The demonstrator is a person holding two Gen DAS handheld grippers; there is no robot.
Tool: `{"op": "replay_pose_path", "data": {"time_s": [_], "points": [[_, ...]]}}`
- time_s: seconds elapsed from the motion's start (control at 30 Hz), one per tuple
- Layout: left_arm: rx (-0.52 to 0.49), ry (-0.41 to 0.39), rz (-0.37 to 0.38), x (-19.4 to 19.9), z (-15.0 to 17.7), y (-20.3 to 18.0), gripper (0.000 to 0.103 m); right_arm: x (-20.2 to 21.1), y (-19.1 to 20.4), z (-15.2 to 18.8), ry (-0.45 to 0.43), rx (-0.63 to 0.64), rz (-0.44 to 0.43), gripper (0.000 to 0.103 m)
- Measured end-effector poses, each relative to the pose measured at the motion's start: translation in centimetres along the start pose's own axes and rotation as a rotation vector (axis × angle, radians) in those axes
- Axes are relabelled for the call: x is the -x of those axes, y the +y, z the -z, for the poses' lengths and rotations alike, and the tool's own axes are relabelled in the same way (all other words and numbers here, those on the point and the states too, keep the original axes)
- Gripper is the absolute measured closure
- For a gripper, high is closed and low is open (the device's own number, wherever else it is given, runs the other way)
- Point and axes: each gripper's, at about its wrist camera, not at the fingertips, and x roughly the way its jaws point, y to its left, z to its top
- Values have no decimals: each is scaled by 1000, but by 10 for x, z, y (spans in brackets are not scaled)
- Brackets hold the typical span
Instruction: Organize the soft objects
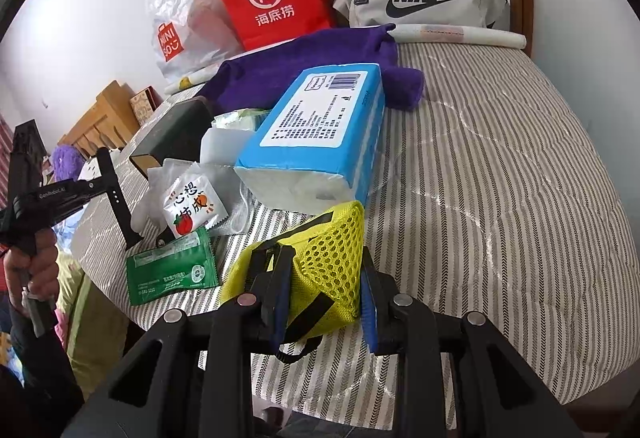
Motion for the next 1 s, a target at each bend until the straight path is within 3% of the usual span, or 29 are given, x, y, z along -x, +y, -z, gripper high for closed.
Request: {"op": "replay_pose_path", "data": {"time_s": [0.23, 0.6, 1.0], "points": [[8, 19, 5, -16, 3, 1, 97, 0, -2, 0, 3, -1, 1, 73], [-24, -66, 21, 25, -14, -9, 99, 31, 7, -15, -64, 29, -31, 74], [-49, -126, 18, 52, -49, -24, 99, 47, 18, -74, -145, 89, -76, 74]]}}
